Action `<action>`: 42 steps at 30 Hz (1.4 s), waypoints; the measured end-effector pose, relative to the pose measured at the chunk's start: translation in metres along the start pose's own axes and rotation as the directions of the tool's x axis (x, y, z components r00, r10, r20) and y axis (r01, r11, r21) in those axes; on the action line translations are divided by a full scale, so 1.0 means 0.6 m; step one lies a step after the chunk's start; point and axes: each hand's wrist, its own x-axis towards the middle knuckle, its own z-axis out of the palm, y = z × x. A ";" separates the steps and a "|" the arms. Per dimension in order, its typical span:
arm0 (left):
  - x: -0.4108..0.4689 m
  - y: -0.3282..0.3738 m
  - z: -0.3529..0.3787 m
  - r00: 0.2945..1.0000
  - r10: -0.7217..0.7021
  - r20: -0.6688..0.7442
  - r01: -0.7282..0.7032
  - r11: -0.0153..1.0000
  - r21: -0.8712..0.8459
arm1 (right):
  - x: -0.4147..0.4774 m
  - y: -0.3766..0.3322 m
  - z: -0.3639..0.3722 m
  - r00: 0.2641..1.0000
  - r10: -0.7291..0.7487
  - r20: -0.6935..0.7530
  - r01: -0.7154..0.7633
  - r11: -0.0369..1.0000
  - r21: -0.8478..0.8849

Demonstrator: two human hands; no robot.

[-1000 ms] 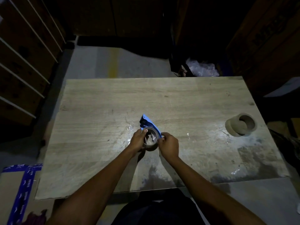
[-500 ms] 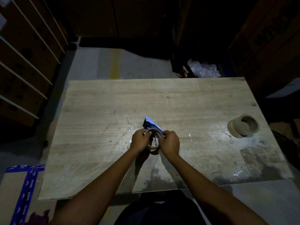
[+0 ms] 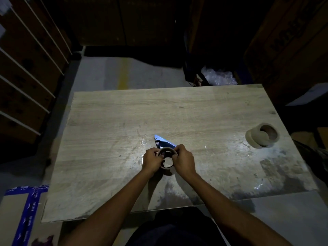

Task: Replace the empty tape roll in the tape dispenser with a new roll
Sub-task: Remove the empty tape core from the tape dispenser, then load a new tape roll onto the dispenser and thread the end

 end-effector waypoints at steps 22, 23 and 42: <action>0.026 0.086 -0.030 0.997 -0.064 0.030 0.070 0.953 -0.296 | -0.018 -0.018 -0.088 0.992 -0.123 -0.036 0.127 0.908 0.398; 0.025 0.099 -0.031 0.998 -0.051 0.032 0.058 0.951 -0.302 | -0.021 -0.020 -0.101 0.990 -0.142 -0.021 0.138 0.903 0.407; 0.051 0.359 0.154 0.928 0.365 0.068 -0.343 0.913 -0.223 | 0.105 0.092 -0.315 0.927 -0.085 -0.365 0.136 0.983 0.119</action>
